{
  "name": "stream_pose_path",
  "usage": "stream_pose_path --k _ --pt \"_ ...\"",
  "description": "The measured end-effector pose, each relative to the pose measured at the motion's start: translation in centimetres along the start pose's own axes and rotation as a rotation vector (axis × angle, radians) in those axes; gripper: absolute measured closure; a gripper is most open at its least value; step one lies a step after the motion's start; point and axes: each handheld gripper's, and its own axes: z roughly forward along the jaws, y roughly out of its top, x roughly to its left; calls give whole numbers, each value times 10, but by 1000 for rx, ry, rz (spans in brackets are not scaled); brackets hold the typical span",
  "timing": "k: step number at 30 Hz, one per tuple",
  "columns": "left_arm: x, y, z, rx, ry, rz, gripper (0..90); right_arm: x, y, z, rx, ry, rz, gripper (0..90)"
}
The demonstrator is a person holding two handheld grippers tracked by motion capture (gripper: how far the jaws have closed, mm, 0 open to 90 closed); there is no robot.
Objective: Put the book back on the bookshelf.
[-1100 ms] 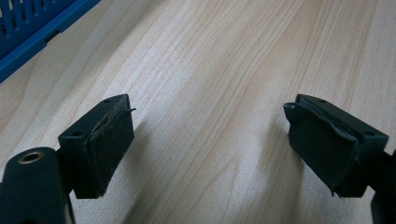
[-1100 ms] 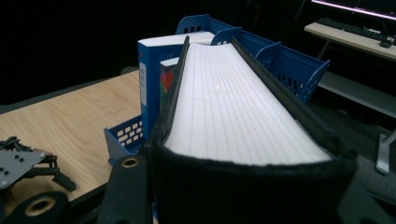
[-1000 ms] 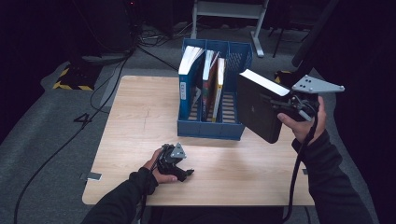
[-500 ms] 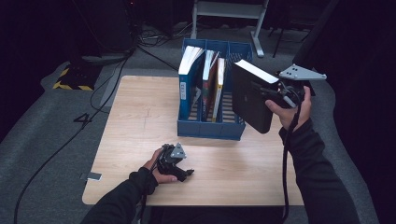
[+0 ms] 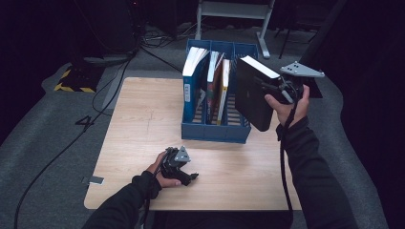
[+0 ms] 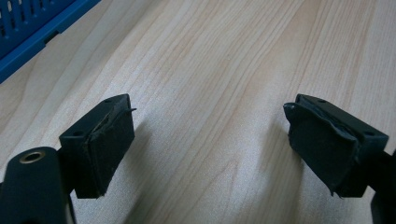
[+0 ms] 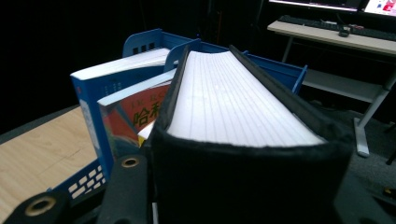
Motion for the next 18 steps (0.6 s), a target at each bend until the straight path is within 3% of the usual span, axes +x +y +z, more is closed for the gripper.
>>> stream_pose_path --k 8,18 --pt "0 0 0 0 -3 5 149 -3 -1 16 4 -43 34 534" --pt "0 0 0 1 -5 7 149 -7 -3 32 11 -64 54 534"
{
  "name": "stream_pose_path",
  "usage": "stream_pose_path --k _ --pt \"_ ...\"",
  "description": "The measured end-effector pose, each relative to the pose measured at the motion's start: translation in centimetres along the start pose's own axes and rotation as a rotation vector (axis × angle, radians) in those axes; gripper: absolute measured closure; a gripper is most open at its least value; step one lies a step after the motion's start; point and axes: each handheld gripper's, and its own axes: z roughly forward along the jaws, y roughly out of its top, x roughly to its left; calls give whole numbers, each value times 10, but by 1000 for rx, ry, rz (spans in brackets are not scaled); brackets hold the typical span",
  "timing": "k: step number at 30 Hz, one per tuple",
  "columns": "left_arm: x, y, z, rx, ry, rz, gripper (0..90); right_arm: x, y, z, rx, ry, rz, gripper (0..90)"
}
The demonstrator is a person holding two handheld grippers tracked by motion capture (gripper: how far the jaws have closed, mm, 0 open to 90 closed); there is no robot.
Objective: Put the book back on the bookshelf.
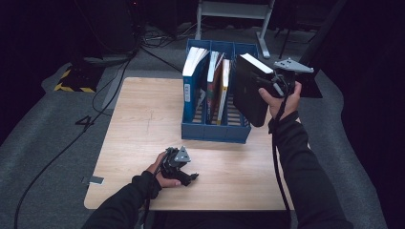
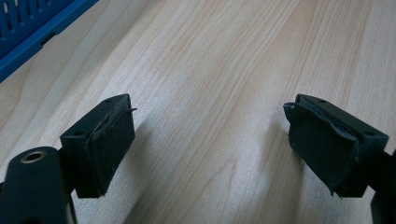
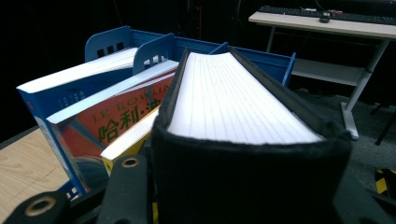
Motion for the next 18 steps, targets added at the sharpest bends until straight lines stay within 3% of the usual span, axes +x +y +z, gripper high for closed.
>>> stream_pose_path --k 7,11,18 --pt "0 0 0 0 -1 -1 148 -1 0 12 7 -11 29 534" --pt "0 0 0 0 -4 1 147 3 1 19 17 -27 10 534" --pt "0 0 0 1 -5 4 147 1 3 32 27 -69 44 534"
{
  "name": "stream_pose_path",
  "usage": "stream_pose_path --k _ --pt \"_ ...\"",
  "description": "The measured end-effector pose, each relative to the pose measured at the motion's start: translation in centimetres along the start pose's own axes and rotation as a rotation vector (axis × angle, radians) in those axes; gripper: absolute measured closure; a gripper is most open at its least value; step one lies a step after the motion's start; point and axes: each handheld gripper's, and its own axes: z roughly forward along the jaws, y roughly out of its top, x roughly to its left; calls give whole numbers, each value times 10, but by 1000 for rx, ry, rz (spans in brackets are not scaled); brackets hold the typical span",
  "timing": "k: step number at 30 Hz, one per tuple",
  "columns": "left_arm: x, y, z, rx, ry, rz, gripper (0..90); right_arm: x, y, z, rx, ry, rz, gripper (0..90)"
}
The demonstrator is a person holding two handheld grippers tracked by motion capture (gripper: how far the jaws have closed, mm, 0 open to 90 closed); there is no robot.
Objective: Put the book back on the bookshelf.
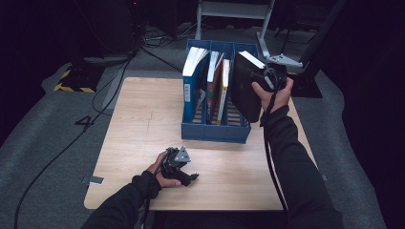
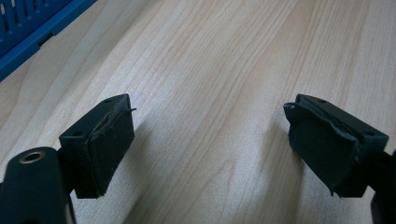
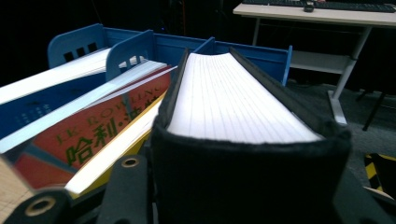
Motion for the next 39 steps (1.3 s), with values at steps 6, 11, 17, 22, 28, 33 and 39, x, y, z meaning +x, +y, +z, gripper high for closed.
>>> stream_pose_path --k 6,11,17,22,28,33,39 --pt "0 0 0 1 -4 3 147 1 2 10 6 -32 17 534" --pt "0 0 0 2 -6 8 147 5 5 19 15 -46 27 534" --pt "0 0 0 -1 -8 12 147 7 7 29 18 -67 68 533" --pt "0 1 1 -1 -12 15 147 7 5 39 16 -85 95 533" --pt "0 1 1 1 -21 21 145 7 0 50 12 -99 109 533" --pt "-1 2 2 1 -27 28 145 8 -10 57 8 -107 110 532" --pt "-1 3 2 3 -33 35 145 11 -24 61 15 -118 108 530"
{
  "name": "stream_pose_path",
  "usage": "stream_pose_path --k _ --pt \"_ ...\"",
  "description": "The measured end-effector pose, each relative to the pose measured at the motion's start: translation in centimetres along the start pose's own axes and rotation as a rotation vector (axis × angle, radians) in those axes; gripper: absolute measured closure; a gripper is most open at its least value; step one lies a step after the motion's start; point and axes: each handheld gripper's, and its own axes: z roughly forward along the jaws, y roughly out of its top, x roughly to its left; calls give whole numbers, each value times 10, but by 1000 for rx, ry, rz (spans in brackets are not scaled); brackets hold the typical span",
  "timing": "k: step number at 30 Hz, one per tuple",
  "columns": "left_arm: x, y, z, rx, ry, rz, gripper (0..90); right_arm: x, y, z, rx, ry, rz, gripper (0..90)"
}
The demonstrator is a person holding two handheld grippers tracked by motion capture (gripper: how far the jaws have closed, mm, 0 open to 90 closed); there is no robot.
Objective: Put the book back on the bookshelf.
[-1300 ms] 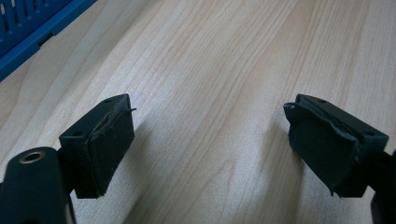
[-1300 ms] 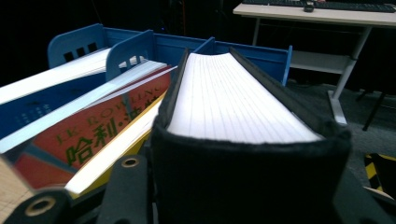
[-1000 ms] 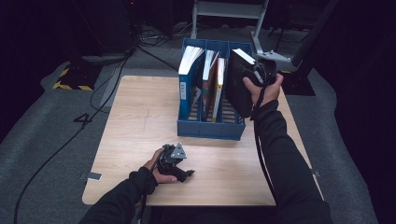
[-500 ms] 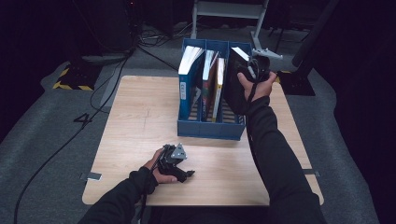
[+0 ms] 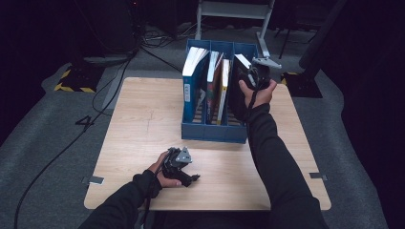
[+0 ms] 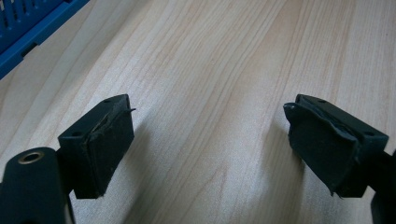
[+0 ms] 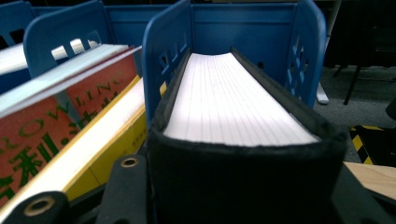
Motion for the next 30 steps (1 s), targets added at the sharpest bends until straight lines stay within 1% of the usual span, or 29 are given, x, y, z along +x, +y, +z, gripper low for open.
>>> stream_pose_path --k 6,7,10,11,16,17,25,30 --pt "0 0 0 -1 -1 1 145 -3 -10 2 11 13 15 530" --pt "0 0 0 -1 -1 2 145 -4 -14 3 11 17 19 529" --pt "0 0 1 -2 -2 1 145 -4 -17 3 16 17 16 529" --pt "0 0 1 -2 -2 1 145 -6 -20 3 12 23 19 528" --pt "0 0 1 -1 -2 2 145 -7 -26 5 19 29 16 527" --pt "0 0 1 -2 -2 1 145 -8 -27 4 15 32 22 527" --pt "0 0 1 -2 -2 2 145 -10 -31 1 11 43 15 524" --pt "0 0 1 -2 -2 1 145 -11 -33 -3 18 54 -5 523"
